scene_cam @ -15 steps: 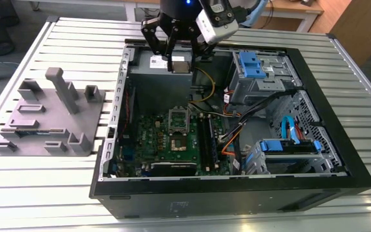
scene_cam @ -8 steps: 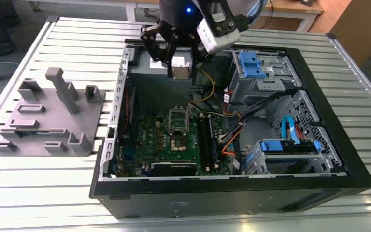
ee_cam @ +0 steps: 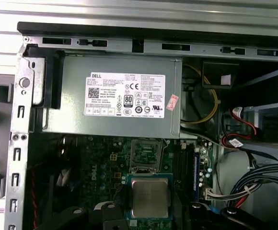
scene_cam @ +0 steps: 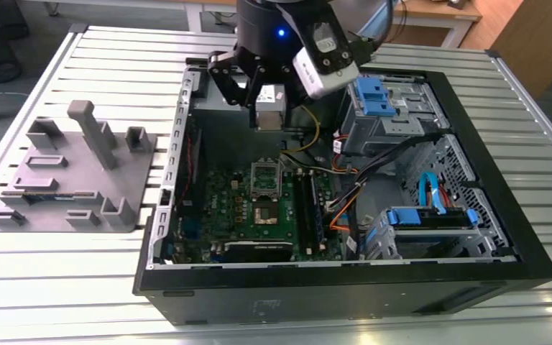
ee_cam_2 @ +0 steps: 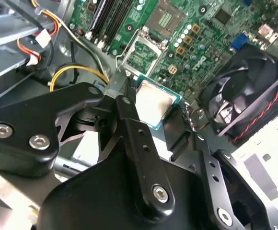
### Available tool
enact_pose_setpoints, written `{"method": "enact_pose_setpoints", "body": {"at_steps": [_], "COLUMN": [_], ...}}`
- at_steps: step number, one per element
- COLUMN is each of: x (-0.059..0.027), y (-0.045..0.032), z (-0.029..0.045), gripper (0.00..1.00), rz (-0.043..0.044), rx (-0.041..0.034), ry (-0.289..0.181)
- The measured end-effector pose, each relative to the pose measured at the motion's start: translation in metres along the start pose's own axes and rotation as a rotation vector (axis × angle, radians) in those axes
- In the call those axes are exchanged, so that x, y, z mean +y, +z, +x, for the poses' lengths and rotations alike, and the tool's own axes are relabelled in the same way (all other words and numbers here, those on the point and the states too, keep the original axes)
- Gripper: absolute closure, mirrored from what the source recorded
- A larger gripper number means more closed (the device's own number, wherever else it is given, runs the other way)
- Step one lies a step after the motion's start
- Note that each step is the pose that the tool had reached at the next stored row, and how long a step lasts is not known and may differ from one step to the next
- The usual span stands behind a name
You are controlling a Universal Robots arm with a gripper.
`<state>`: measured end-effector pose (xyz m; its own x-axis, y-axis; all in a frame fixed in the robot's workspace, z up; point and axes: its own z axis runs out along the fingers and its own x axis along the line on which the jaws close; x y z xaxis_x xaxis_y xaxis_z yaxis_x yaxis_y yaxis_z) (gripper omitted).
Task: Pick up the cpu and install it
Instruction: 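Pick up the cpu and move it towards the insertion slot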
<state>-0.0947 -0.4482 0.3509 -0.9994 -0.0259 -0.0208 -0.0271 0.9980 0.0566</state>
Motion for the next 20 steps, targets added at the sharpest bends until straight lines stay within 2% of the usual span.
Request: {"method": "enact_pose_setpoints", "body": {"at_steps": [20], "x": [-0.0243], "y": [0.0335], "z": [0.0009], "gripper": [0.53], "rz": [-0.0003], "rx": [0.0], "ry": [0.0]}}
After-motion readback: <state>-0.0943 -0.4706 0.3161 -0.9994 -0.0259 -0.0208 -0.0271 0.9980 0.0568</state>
